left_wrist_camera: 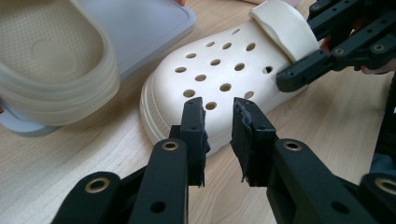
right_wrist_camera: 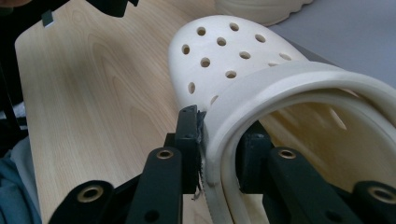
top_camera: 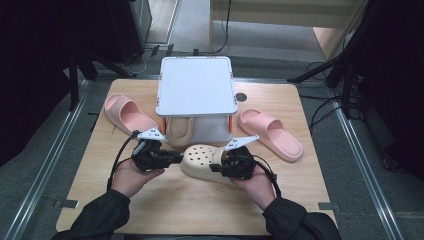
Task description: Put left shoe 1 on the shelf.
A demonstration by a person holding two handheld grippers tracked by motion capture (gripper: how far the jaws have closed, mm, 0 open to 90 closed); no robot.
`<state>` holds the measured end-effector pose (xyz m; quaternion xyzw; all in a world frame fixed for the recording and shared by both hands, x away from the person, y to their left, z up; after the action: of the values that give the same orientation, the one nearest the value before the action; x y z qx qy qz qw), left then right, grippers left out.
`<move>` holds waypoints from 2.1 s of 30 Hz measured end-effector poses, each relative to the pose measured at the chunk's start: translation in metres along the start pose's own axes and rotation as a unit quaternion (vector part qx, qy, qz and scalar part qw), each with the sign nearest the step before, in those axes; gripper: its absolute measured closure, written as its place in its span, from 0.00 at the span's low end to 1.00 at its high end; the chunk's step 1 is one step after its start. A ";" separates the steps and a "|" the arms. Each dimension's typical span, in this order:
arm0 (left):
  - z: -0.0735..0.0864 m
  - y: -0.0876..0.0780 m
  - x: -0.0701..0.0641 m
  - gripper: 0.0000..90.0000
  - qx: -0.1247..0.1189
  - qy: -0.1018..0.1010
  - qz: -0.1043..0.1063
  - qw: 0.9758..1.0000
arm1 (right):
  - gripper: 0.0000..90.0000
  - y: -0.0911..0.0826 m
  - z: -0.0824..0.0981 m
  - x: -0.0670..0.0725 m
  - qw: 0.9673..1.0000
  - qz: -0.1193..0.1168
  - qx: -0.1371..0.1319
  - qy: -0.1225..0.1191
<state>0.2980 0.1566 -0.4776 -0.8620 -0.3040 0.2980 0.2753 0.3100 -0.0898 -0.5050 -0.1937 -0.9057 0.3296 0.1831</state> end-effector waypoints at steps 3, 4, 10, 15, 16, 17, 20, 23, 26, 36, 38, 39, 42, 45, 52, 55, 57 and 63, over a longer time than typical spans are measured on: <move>0.001 0.000 0.002 0.80 -0.002 -0.016 -0.001 1.000 | 0.79 -0.002 0.000 -0.001 1.000 -0.005 0.000 -0.007; 0.001 0.000 0.003 0.80 -0.002 -0.016 -0.002 1.000 | 0.76 -0.004 0.000 -0.001 1.000 -0.006 -0.001 -0.007; 0.000 0.001 0.002 0.84 0.003 -0.015 -0.001 1.000 | 0.71 -0.023 0.001 -0.001 1.000 -0.006 -0.013 -0.022; -0.001 0.004 0.000 0.92 0.003 -0.011 0.001 1.000 | 0.82 -0.041 0.005 -0.007 0.999 -0.010 -0.035 -0.029; -0.001 0.005 -0.001 0.94 0.003 -0.008 0.000 1.000 | 0.87 -0.043 0.005 -0.009 0.999 -0.008 -0.039 -0.029; 0.000 0.006 -0.002 0.94 0.004 -0.004 -0.002 1.000 | 0.90 -0.045 0.005 -0.011 0.999 -0.001 -0.041 -0.029; 0.002 0.012 -0.006 0.96 0.005 0.001 -0.004 1.000 | 0.98 -0.047 0.003 -0.020 0.998 0.015 -0.046 -0.026; 0.007 0.020 -0.011 0.96 0.010 0.002 -0.003 1.000 | 1.00 -0.046 -0.001 -0.034 0.998 0.036 -0.053 -0.015; 0.013 0.028 -0.017 0.97 0.019 0.014 -0.005 1.000 | 1.00 -0.045 -0.003 -0.046 0.996 0.053 -0.066 -0.004; 0.021 0.041 -0.018 0.96 0.025 0.000 0.005 1.000 | 1.00 -0.030 -0.006 -0.065 0.996 0.068 -0.057 0.003; 0.022 0.044 -0.019 0.96 0.027 0.005 -0.001 1.000 | 1.00 -0.029 -0.006 -0.065 0.996 0.065 -0.058 0.010; 0.022 0.046 -0.019 0.96 0.030 0.008 -0.004 1.000 | 1.00 -0.029 -0.006 -0.065 0.996 0.065 -0.058 0.010; 0.023 0.051 -0.021 0.96 0.036 0.013 -0.006 0.999 | 1.00 -0.029 -0.005 -0.065 0.996 0.065 -0.059 0.010; 0.023 0.053 -0.021 0.96 0.035 0.017 -0.001 0.999 | 1.00 -0.029 -0.005 -0.064 0.996 0.065 -0.059 0.010; 0.021 0.054 -0.017 0.99 0.036 0.014 0.003 0.999 | 1.00 -0.030 -0.003 -0.060 0.996 0.068 -0.057 0.009; 0.020 0.054 -0.015 0.99 0.036 0.019 -0.001 0.999 | 1.00 -0.032 -0.001 -0.059 0.996 0.067 -0.057 0.008; 0.018 0.054 -0.014 0.99 0.035 0.015 -0.001 0.999 | 1.00 -0.033 0.000 -0.057 0.996 0.070 -0.055 0.004; 0.013 0.058 -0.009 0.99 0.033 0.009 -0.001 0.999 | 1.00 -0.036 0.004 -0.053 0.995 0.079 -0.053 0.004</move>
<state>0.3040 0.1154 -0.5210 -0.8549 -0.2925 0.2993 0.3065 0.3451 -0.1428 -0.4945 -0.2758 -0.9030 0.2934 0.1497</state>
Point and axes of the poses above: each handheld gripper's, and its own axes: y roughly forward along the jaws, z roughly out of its underside, x roughly to its left, the point moved 3 cm from there along y, roughly forward along the jaws, and after that the axes turned 5 degrees about -y, right-handed, at the moved point
